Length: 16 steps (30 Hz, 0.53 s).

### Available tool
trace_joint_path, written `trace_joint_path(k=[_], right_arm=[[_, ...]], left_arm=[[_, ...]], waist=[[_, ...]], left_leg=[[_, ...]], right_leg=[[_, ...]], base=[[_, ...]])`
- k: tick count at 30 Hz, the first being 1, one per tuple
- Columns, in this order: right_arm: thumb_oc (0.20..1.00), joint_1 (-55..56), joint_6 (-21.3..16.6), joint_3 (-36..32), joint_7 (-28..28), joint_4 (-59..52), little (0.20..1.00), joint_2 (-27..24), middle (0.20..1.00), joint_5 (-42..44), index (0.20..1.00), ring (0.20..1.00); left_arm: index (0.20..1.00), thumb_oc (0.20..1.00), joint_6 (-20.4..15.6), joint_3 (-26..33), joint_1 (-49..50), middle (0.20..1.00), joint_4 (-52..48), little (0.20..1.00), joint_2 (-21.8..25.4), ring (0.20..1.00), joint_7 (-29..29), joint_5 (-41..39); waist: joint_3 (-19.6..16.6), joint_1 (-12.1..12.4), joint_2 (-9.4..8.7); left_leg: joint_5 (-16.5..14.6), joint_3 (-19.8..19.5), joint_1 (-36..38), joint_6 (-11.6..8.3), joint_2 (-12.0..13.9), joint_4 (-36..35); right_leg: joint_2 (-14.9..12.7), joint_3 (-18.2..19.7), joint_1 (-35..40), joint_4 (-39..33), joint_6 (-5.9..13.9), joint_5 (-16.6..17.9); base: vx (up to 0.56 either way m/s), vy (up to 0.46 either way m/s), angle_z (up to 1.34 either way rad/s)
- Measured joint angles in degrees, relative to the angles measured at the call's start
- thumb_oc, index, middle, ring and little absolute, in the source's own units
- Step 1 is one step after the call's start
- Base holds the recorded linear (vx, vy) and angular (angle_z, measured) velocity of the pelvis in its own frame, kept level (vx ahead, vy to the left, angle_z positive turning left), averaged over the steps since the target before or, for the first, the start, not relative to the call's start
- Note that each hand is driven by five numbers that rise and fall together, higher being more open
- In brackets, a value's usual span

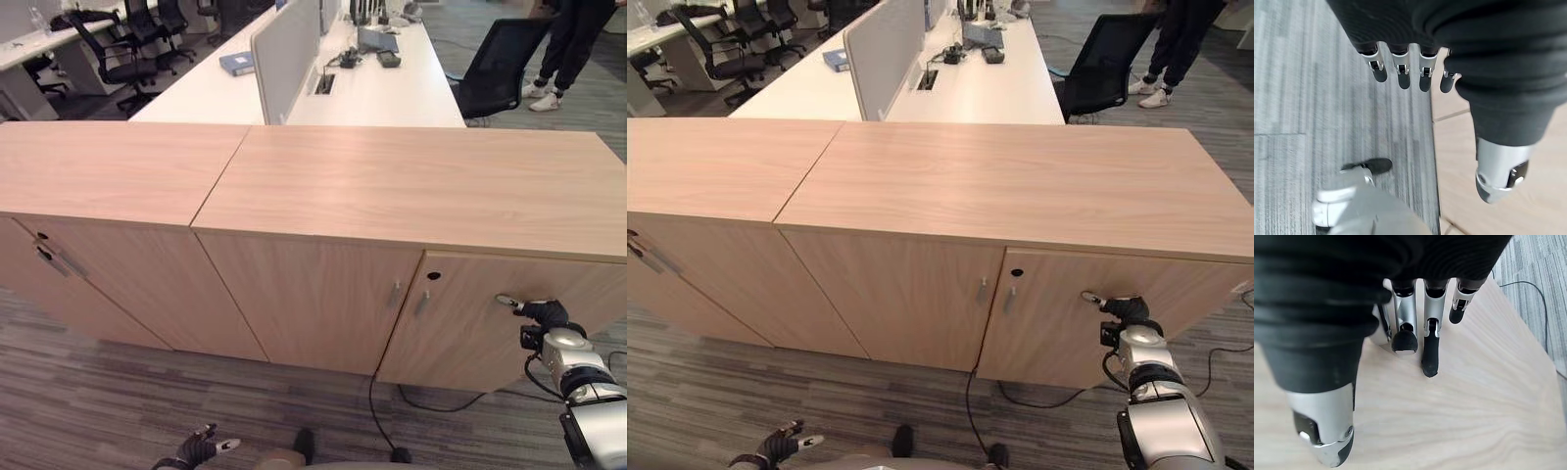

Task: Put the empty folder in the office cabinet

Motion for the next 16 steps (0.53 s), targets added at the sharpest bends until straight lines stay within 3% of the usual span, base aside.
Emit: trace_joint_path(k=[3,5,7,11,16], right_arm=[[1.000,1.2,-0.3,0.1,-0.2,-3.0,1.000,1.3,1.000,0.9,1.000,1.000],[1.000,12.9,-2.0,-0.8,-0.3,-18.7,1.000,6.9,1.000,0.7,1.000,1.000],[1.000,23.0,-3.8,1.6,2.6,-26.2,1.000,11.9,1.000,0.6,1.000,1.000],[1.000,27.5,-4.1,1.9,4.4,-19.9,1.000,16.5,1.000,-3.3,1.000,1.000],[1.000,32.8,-1.4,4.5,7.5,-8.3,1.000,17.3,1.000,-11.2,1.000,1.000]], left_arm=[[1.000,1.000,-0.2,0.7,0.1,1.000,3.4,1.000,0.1,1.000,-0.9,0.0],[1.000,1.000,0.0,6.9,-0.7,1.000,11.3,1.000,0.4,1.000,-1.1,0.0],[1.000,1.000,0.1,8.9,0.6,1.000,11.7,1.000,0.5,1.000,-0.8,0.0],[1.000,1.000,-0.7,9.2,0.1,1.000,10.4,1.000,0.5,1.000,-1.1,0.1],[1.000,1.000,-1.7,9.0,-0.5,1.000,10.2,1.000,0.4,1.000,-2.2,0.2]], waist=[[-0.8,-1.0,0.63],[-2.0,-3.5,0.63],[-3.2,-3.9,1.02],[-3.6,-4.2,1.66],[-4.0,-5.0,1.77]], left_leg=[[-0.1,0.2,0.1,-0.18,0.2,0.0],[0.0,1.1,1.3,-0.47,0.5,0.0],[-0.7,2.1,1.6,-0.99,0.5,0.0],[-1.2,3.8,3.2,-1.56,0.6,0.0],[-2.0,5.2,4.0,-1.65,1.0,0.0]], right_leg=[[0.2,0.2,-0.1,0.0,-0.11,0.1],[0.3,0.4,0.0,0.0,-0.86,0.6],[0.2,0.6,0.6,0.0,-1.63,0.9],[0.4,1.8,1.0,0.0,-1.82,0.7],[0.7,3.3,1.1,0.0,-2.13,0.5]], base=[[-0.01,-0.047,-0.05],[0.00,-0.064,-0.05],[-0.01,-0.046,-0.16],[-0.01,-0.051,-0.21],[-0.01,-0.037,-0.17]])
